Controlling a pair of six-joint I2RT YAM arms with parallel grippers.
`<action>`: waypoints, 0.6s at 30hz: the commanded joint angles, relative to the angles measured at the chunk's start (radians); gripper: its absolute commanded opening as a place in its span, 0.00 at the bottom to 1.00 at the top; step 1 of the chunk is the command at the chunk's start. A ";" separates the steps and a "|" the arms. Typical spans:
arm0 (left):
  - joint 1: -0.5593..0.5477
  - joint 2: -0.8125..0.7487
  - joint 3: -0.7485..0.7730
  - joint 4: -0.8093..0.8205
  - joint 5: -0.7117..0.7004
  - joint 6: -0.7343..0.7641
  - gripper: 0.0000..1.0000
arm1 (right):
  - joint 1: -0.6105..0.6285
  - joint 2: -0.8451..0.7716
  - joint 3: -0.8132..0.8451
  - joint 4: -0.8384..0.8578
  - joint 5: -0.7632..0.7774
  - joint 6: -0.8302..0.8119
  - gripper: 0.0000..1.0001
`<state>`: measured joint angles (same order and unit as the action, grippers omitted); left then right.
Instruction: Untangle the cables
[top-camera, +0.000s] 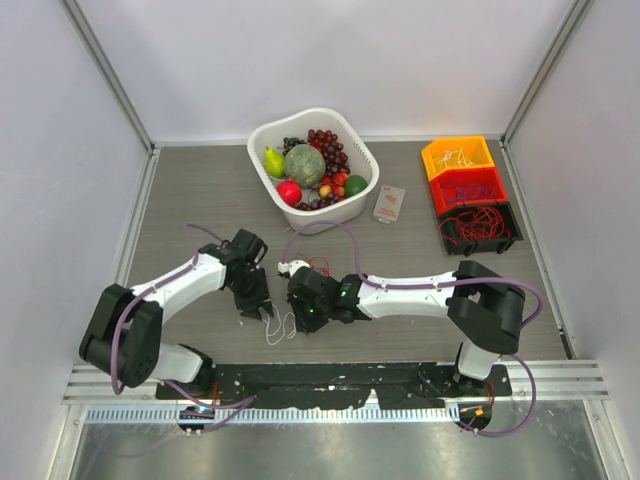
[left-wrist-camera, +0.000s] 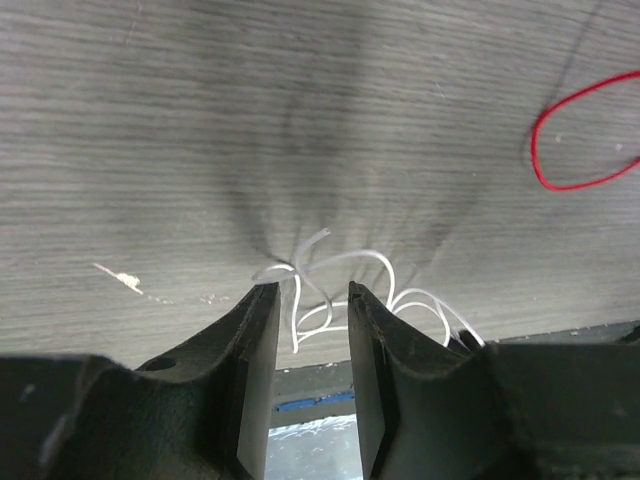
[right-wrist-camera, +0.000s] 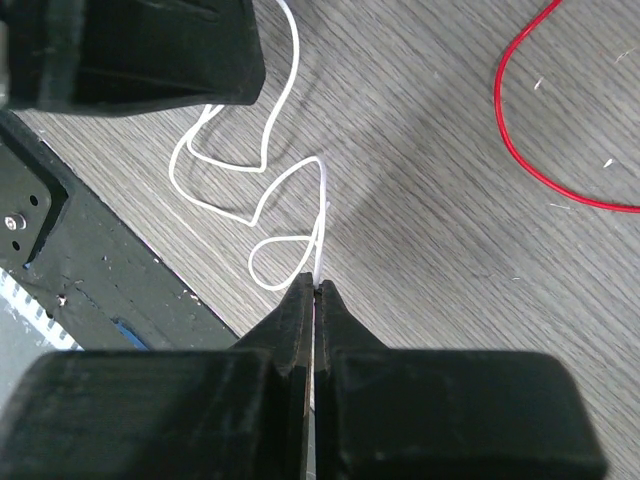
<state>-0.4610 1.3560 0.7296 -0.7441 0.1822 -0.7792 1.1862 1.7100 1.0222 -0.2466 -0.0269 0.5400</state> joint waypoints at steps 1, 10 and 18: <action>-0.002 0.044 0.028 0.063 -0.024 0.023 0.36 | 0.000 -0.047 0.015 0.021 0.021 -0.012 0.01; -0.001 -0.049 0.129 -0.067 -0.099 0.063 0.00 | -0.003 -0.133 0.009 -0.108 0.324 0.015 0.01; 0.018 -0.354 0.226 -0.303 -0.308 0.043 0.00 | -0.222 -0.412 -0.152 -0.230 0.527 0.110 0.01</action>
<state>-0.4583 1.1149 0.8951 -0.8940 0.0250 -0.7288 1.0756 1.4540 0.9409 -0.4019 0.3382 0.5888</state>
